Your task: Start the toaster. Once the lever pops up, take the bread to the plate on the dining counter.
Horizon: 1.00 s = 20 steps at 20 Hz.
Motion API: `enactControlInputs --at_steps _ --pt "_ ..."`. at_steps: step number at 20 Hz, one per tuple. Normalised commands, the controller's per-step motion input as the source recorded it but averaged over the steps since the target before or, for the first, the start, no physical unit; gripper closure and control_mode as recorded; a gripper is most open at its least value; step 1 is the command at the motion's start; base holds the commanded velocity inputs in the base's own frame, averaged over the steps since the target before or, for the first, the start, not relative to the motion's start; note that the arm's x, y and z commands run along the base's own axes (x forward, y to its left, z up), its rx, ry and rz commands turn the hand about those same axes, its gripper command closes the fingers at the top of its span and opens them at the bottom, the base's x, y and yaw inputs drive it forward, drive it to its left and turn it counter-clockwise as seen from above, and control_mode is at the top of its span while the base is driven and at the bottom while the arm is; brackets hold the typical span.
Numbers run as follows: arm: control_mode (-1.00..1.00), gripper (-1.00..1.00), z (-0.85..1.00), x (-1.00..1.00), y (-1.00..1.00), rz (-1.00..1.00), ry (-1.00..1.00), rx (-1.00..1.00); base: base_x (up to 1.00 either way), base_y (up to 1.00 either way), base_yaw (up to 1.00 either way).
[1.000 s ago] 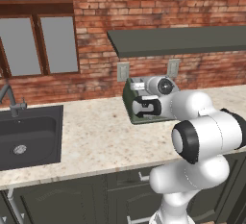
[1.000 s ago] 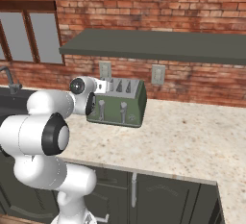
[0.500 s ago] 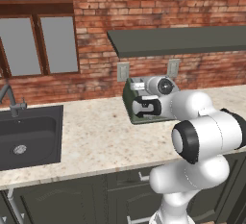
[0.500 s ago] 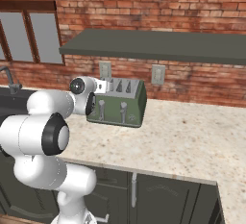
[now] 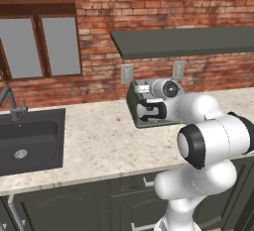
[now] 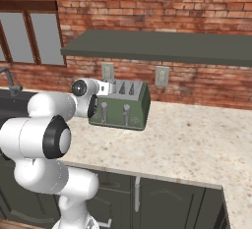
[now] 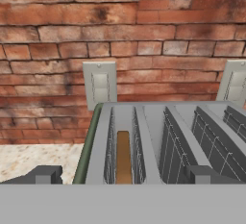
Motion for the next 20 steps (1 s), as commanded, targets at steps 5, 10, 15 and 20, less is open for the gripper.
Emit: enactControlInputs --at_steps 5,10,15,20 --pt "-1.00 -1.00 0.00 0.00 0.00 0.00 0.00 0.00 0.00 0.00 0.00" --pt "-1.00 -1.00 0.00 0.00 0.00 0.00 0.00 0.00 0.00 0.00 0.00" --pt "-1.00 -1.00 0.00 0.00 0.00 0.00 0.00 0.00 0.00 0.00 0.00" --pt "-1.00 -1.00 0.00 0.00 0.00 0.00 0.00 0.00 0.00 0.00 0.00"
